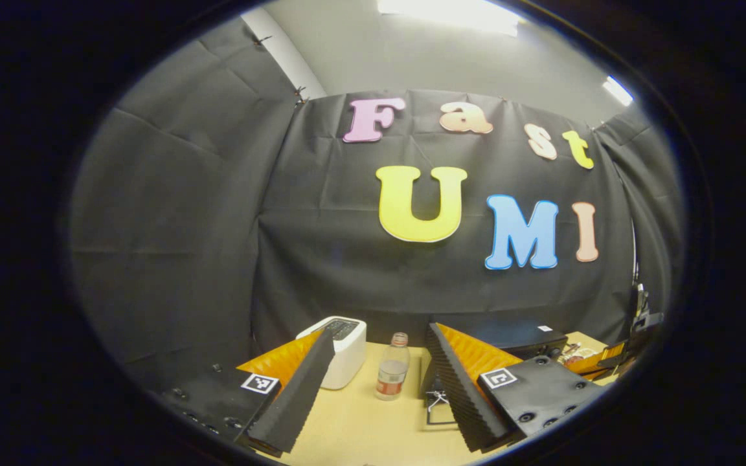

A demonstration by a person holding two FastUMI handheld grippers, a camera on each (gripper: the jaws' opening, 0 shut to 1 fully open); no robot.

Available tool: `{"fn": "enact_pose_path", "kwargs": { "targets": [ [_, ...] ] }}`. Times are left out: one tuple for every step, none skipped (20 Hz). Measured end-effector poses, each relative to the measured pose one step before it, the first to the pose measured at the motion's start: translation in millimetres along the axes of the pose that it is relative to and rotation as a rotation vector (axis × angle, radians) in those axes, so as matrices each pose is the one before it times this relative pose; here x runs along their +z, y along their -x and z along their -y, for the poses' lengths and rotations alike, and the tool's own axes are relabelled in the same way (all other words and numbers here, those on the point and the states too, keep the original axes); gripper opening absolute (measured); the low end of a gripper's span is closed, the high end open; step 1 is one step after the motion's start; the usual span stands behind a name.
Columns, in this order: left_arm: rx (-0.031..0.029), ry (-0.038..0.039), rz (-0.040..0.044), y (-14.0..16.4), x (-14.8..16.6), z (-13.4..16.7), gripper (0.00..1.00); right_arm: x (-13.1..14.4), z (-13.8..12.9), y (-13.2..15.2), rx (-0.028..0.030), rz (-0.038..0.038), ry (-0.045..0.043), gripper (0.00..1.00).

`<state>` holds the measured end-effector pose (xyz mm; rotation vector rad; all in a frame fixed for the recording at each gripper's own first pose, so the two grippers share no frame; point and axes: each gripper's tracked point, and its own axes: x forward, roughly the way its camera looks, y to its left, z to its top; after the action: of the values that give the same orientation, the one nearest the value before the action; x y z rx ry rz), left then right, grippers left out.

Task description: Open the electric oven with the left hand, put the food in, and close the electric oven.

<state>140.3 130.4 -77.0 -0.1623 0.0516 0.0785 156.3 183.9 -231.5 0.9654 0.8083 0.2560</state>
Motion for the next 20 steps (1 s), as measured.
{"fn": "enact_pose_path", "kwargs": {
  "targets": [
    [0.00413, -0.00244, -0.00417, -3.24, -2.23, -3.37, 1.0, 0.54, -2.89, -8.86, 0.00387, 0.00395, -0.01014, 0.08],
    [0.00377, -0.00341, -0.00507, -2.71, -1.52, -2.94, 1.0, 0.13, -2.03, -9.16, 0.00298, 0.00673, -0.00784, 0.08],
    [0.00118, -0.00368, -0.00604, -2.73, -2.37, -3.93, 1.0, 1.44, -1.44, -9.37, -0.00197, 0.00556, -0.00578, 0.08],
    [0.00182, -0.00467, -0.00331, -2.22, -0.39, -4.36, 1.0, 0.5, -0.9, -8.52, -0.00376, 0.00551, -0.00212, 0.09],
    [0.00252, -0.00403, -0.00109, -1.96, -0.31, -2.34, 1.0, 1.12, -1.21, -8.8, -0.00242, 0.00379, -0.0023, 0.08],
    [0.00344, -0.00367, -0.00182, -2.15, -1.78, -1.69, 1.0, -0.43, -1.77, -8.23, 0.00169, 0.00174, -0.00399, 0.08],
    [0.00456, -0.00215, -0.00321, -2.77, -2.22, -3.38, 1.0, 0.87, -1.61, -8.14, 0.0028, 0.00131, -0.00542, 0.09],
    [0.00368, 0.00073, -0.00459, -1.57, -1.02, -3.81, 0.98, 0.57, -1.18, -8.01, 0.00218, 0.00395, -0.00374, 0.09],
    [0.002, 0.00271, -0.00966, -1.01, -3.42, -1.84, 1.0, 1.59, -0.4, -7.98, 0.00073, 0.00458, -0.00179, 0.08],
    [0.00037, -0.0014, -0.00637, 0.17, -1.65, -1.53, 0.98, 1.68, 1.03, -7.81, -0.00191, 0.00366, -0.00113, 0.09],
    [0.00307, -0.00798, -0.006, -1.15, -2.61, -0.61, 0.98, 0.33, 0.9, -8.44, -0.00191, 0.0029, -0.00254, 0.09],
    [0.00343, -0.01285, -0.00531, -0.73, -1.87, -2.18, 1.0, 0.25, -0.09, -6.22, -0.00073, 0.00216, -0.00611, 0.08],
    [0.00246, -0.01239, -0.00322, 0.55, -1.59, -1.98, 1.0, 2.18, -0.93, -5.58, 0.00559, 0.0089, -0.00509, 0.08],
    [0.00035, -0.0092, -0.0061, -0.29, -1.6, -1.59, 1.0, 1.0, -0.87, -5.84, 0.00563, 0.01383, 0.00035, 0.08],
    [0.00101, -0.004, -0.00647, -0.61, -1.51, -0.76, 0.98, 1.36, 0.21, -4.59, 0.00191, 0.01195, 0.00257, 0.09],
    [0.00106, 0.00118, -0.00455, 0.53, -0.86, -1.86, 1.0, 0.09, -0.05, -4.87, -0.00026, 0.00981, 0.00182, 0.08],
    [0.00196, 0.00248, -0.00445, 1.29, -2.02, -1.3, 1.0, -0.21, 1.23, -5.25, -0.0012, 0.00423, 0.00008, 0.09],
    [0.00314, 0.00068, -0.00359, -0.97, -0.37, -0.95, 0.98, -2.19, 1.17, -5.4, -0.00305, 0.00125, -0.00132, 0.09],
    [0.00416, -0.00044, -0.00393, 0.45, -1.01, -1.92, 1.0, -0.26, 0.29, -5.53, -0.00208, 0.00609, 0.00194, 0.08],
    [0.00285, -0.00143, -0.00135, -0.19, 0.3, -1.22, 0.97, 1.43, 0.09, -5.86, -0.00041, 0.01299, 0.00508, 0.09]
  ]
}}
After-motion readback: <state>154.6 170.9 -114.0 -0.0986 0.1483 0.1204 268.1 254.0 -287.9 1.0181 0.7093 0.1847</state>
